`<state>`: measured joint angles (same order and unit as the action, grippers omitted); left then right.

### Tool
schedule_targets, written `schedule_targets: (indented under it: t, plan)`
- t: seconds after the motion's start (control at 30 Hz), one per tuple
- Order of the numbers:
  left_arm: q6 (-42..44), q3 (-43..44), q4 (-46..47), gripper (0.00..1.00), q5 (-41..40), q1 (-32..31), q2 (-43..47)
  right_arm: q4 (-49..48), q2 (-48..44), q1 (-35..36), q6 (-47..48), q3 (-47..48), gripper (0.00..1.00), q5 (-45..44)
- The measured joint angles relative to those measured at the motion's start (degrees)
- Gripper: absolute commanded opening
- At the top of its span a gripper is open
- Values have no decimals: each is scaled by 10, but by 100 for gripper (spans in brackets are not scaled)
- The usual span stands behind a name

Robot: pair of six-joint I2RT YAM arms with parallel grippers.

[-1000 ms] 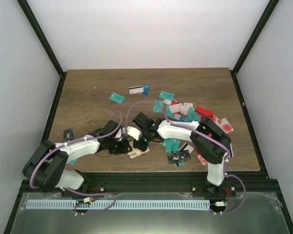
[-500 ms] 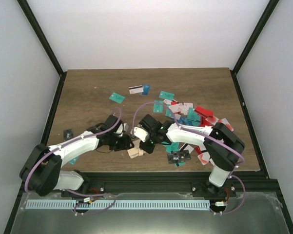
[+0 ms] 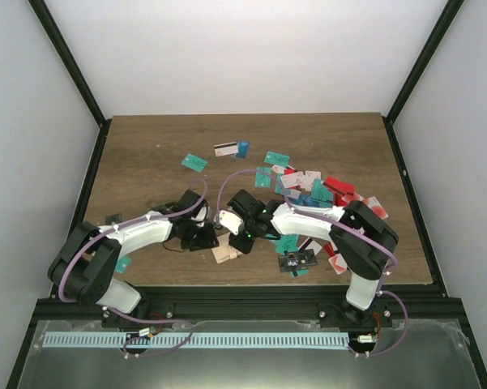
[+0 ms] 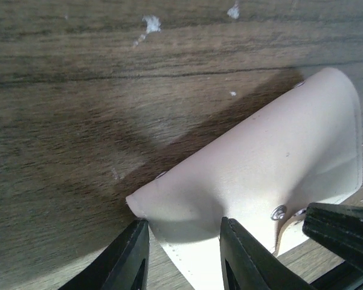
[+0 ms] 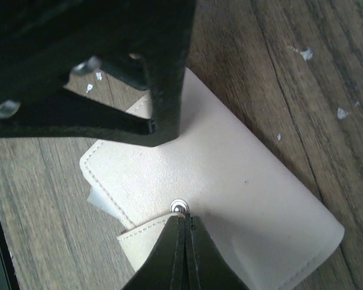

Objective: Put the credit cards into the card holder

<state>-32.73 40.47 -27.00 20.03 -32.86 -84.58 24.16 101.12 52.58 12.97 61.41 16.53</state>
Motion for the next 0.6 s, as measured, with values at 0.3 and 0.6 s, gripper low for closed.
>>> schedule_targets:
  t: [0.3, 0.6]
  plan:
    - [11, -16, 11, 34, 9, 1, 0, 2, 25, 0, 2, 24, 1, 0]
    - [17, -20, 16, 34, 10, 2, 3, 4, 34, 0, 5, 34, 1, 2]
